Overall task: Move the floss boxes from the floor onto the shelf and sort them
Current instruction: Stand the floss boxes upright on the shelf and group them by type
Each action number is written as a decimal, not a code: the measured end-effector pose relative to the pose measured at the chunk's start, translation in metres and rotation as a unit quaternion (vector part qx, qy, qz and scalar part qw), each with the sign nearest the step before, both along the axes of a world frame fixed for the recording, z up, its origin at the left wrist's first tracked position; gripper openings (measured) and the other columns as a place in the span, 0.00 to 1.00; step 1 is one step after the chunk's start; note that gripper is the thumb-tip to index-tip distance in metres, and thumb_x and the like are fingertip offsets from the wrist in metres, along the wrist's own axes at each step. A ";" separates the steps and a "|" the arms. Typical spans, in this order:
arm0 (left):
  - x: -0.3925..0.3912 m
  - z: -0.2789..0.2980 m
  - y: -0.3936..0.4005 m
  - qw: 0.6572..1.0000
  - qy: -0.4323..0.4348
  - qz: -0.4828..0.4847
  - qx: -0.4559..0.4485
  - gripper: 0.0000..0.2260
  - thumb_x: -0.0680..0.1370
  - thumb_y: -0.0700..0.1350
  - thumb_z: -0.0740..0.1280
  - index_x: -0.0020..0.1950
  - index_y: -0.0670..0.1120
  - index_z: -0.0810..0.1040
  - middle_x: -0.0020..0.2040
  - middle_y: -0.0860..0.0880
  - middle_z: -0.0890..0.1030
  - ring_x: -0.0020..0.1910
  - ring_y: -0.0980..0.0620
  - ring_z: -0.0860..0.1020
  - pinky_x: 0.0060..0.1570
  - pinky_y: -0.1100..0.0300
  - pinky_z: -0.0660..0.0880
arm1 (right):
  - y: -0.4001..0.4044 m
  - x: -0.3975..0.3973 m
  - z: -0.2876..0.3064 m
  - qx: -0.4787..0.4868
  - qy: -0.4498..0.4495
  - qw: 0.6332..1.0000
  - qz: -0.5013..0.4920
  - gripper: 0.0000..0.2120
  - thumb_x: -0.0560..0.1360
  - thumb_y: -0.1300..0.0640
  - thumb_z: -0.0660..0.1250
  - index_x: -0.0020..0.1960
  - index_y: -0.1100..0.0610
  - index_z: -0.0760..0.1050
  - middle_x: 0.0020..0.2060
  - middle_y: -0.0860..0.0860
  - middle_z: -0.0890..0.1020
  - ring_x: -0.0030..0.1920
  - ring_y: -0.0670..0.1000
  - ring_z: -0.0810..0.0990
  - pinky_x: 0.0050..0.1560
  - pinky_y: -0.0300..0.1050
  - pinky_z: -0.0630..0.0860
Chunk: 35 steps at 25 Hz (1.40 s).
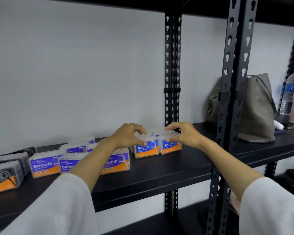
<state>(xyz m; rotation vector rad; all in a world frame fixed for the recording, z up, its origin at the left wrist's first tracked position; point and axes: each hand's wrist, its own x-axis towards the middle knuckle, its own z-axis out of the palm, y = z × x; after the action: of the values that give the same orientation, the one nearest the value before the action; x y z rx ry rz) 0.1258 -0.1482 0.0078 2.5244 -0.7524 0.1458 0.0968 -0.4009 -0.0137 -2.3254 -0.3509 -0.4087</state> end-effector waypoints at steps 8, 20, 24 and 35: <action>0.028 0.001 0.004 0.993 0.098 0.025 0.065 0.39 0.71 0.59 0.72 0.76 0.54 0.56 0.77 0.51 0.60 0.72 0.51 0.65 0.65 0.54 0.68 | 0.010 0.036 0.025 -0.111 0.179 0.974 0.083 0.37 0.70 0.48 0.74 0.73 0.44 0.59 0.72 0.48 0.61 0.69 0.51 0.68 0.66 0.48 0.72; 0.028 0.000 0.004 0.990 0.113 0.022 0.082 0.35 0.71 0.59 0.71 0.74 0.52 0.61 0.74 0.51 0.65 0.69 0.51 0.68 0.68 0.52 0.68 | 0.005 0.044 0.014 -0.172 0.161 0.969 0.080 0.40 0.65 0.42 0.75 0.72 0.46 0.61 0.69 0.48 0.63 0.67 0.50 0.67 0.65 0.48 0.71; 0.020 0.005 0.001 0.989 0.115 0.012 0.092 0.34 0.71 0.59 0.71 0.73 0.52 0.63 0.73 0.52 0.67 0.68 0.52 0.69 0.66 0.54 0.69 | 0.000 0.035 0.017 -0.177 0.174 0.965 0.083 0.41 0.62 0.41 0.74 0.71 0.45 0.60 0.68 0.48 0.63 0.66 0.50 0.67 0.64 0.48 0.72; 0.004 0.007 -0.005 0.986 0.132 0.007 0.106 0.34 0.73 0.58 0.70 0.74 0.49 0.60 0.73 0.51 0.66 0.67 0.51 0.70 0.62 0.56 0.69 | -0.001 0.017 0.022 -0.176 0.205 0.959 0.088 0.45 0.66 0.44 0.75 0.75 0.50 0.56 0.72 0.49 0.62 0.67 0.50 0.69 0.67 0.51 0.71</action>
<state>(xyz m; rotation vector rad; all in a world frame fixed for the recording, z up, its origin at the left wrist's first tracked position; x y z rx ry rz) 0.1295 -0.1533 0.0152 2.6764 -0.6740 -0.2739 0.1141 -0.4015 0.0080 -2.6163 -0.4474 0.2441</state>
